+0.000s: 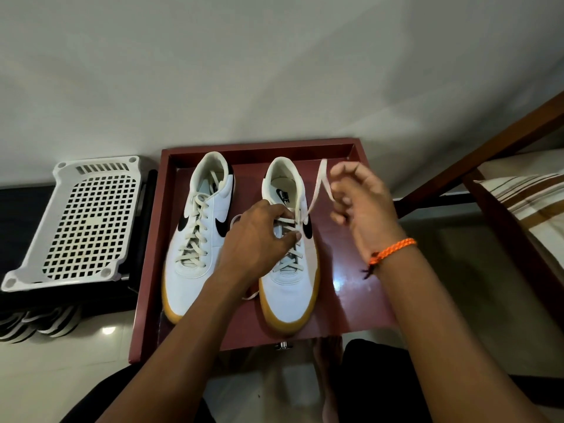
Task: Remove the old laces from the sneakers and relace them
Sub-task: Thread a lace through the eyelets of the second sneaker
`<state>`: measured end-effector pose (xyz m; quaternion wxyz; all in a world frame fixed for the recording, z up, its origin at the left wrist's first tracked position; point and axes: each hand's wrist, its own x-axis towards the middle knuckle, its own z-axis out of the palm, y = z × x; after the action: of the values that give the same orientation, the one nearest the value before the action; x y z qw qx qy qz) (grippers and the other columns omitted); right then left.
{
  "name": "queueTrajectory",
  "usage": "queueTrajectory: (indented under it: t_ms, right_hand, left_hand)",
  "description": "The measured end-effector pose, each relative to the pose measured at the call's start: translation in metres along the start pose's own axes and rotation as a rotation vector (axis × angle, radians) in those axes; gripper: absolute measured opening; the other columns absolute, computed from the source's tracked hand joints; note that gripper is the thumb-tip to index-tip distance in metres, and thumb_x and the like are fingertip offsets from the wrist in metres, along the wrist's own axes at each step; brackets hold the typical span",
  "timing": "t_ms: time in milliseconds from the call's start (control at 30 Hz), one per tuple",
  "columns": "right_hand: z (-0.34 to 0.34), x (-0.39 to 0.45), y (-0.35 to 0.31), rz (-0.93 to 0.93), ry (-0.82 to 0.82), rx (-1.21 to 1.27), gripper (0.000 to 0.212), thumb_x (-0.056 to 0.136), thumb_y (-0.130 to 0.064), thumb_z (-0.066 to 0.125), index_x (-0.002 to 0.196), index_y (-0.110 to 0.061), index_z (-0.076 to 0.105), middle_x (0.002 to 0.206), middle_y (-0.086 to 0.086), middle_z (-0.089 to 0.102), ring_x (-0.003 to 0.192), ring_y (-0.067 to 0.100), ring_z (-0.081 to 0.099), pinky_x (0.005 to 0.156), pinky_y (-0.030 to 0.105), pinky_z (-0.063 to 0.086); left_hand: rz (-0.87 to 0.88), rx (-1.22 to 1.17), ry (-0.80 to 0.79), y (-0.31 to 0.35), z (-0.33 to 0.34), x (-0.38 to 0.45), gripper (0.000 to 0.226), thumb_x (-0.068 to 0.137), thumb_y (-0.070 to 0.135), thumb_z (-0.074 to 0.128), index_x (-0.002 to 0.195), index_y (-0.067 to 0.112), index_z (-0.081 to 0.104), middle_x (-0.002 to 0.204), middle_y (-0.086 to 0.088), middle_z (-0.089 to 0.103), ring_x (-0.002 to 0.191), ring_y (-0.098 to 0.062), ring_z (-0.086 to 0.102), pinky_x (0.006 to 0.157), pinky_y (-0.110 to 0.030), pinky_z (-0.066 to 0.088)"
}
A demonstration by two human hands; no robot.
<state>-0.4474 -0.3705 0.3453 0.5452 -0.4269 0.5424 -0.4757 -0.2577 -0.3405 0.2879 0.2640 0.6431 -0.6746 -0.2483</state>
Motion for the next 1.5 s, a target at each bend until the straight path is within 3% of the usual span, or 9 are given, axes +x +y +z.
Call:
queueTrajectory:
  t_ms: [67,167,300,500,633,1033,1233,1333,1500]
  right_hand:
    - [-0.001,0.003,0.017,-0.072,0.140,-0.598,0.009,0.099,-0.018,0.062,0.094,-0.025,0.064,0.080,-0.010,0.062,0.067,0.011,0.054,0.064,0.031,0.044]
    - [0.017,-0.006,0.032,0.061,-0.131,-0.728,0.035,0.103,-0.056,0.052,0.101,-0.025,0.068,0.091,-0.006,0.071,0.086,0.018,0.067,0.079,0.038,0.054]
    - [0.031,-0.010,0.041,-0.048,-0.171,-0.927,0.020,0.108,-0.036,0.050,0.109,-0.020,0.062,0.099,0.002,0.069,0.091,0.029,0.065,0.079,0.042,0.054]
    - [0.017,-0.003,0.026,-0.028,-0.207,-0.447,0.021,0.105,-0.016,0.058,0.094,0.000,0.066,0.063,0.000,0.052,0.054,0.009,0.043,0.054,0.031,0.037]
    - [0.015,-0.008,0.005,-0.027,-0.300,-0.095,0.025,0.107,-0.009,0.056,0.102,0.016,0.056,0.072,0.011,0.046,0.056,0.012,0.032,0.049,0.026,0.029]
    - [-0.006,-0.010,-0.026,-0.004,-0.510,0.791,0.024,0.108,-0.016,0.039,0.086,-0.013,0.050,0.067,-0.004,0.031,0.055,0.010,0.024,0.055,0.025,0.026]
    - [-0.010,-0.008,-0.025,0.013,-0.531,0.856,0.019,0.105,-0.018,0.045,0.088,-0.016,0.053,0.072,-0.006,0.040,0.057,0.009,0.026,0.056,0.023,0.031]
    - [-0.008,-0.001,-0.014,0.070,-0.282,0.507,0.021,0.105,-0.016,0.055,0.085,-0.015,0.060,0.066,-0.004,0.036,0.052,0.008,0.028,0.049,0.023,0.031]
    - [-0.005,-0.005,0.018,0.237,-0.080,-1.028,0.021,0.102,-0.029,0.063,0.093,-0.010,0.066,0.090,0.013,0.066,0.083,0.033,0.060,0.071,0.032,0.044]
  left_hand:
    - [0.001,-0.004,0.004,0.000,0.000,0.001,0.032,0.088,0.044,0.082,0.115,0.030,0.074,0.112,0.012,0.064,0.102,-0.011,0.063,0.079,-0.036,0.053]
    - [0.019,-0.009,0.009,0.001,0.001,0.001,0.027,0.088,0.038,0.080,0.112,0.028,0.075,0.104,0.010,0.062,0.096,-0.014,0.064,0.075,-0.034,0.051]
    - [0.034,-0.018,0.022,-0.001,0.001,0.001,0.023,0.088,0.034,0.079,0.110,0.030,0.075,0.103,0.010,0.063,0.095,-0.013,0.065,0.078,-0.038,0.056]
    - [0.022,0.004,0.005,0.001,-0.001,0.000,0.029,0.088,0.045,0.079,0.114,0.034,0.074,0.109,0.012,0.064,0.099,-0.012,0.065,0.081,-0.044,0.060]
    - [0.009,0.025,-0.013,0.001,-0.002,0.001,0.033,0.088,0.043,0.079,0.119,0.032,0.074,0.114,0.010,0.066,0.105,-0.014,0.067,0.084,-0.044,0.060]
    - [0.058,0.179,0.038,-0.001,-0.004,-0.003,0.034,0.084,0.054,0.077,0.111,0.035,0.071,0.102,0.009,0.063,0.101,-0.022,0.061,0.081,-0.048,0.056]
    - [0.063,0.219,0.054,-0.003,-0.008,-0.005,0.047,0.083,0.061,0.077,0.117,0.038,0.054,0.103,0.011,0.059,0.099,-0.020,0.060,0.076,-0.044,0.055]
    - [0.038,0.197,0.044,-0.005,-0.011,-0.005,0.060,0.080,0.065,0.079,0.125,0.037,0.049,0.106,0.010,0.051,0.101,-0.020,0.054,0.078,-0.041,0.051]
    - [0.049,0.226,0.049,-0.005,-0.013,-0.004,0.061,0.078,0.066,0.079,0.124,0.039,0.053,0.110,0.012,0.045,0.107,-0.017,0.045,0.091,-0.044,0.047]
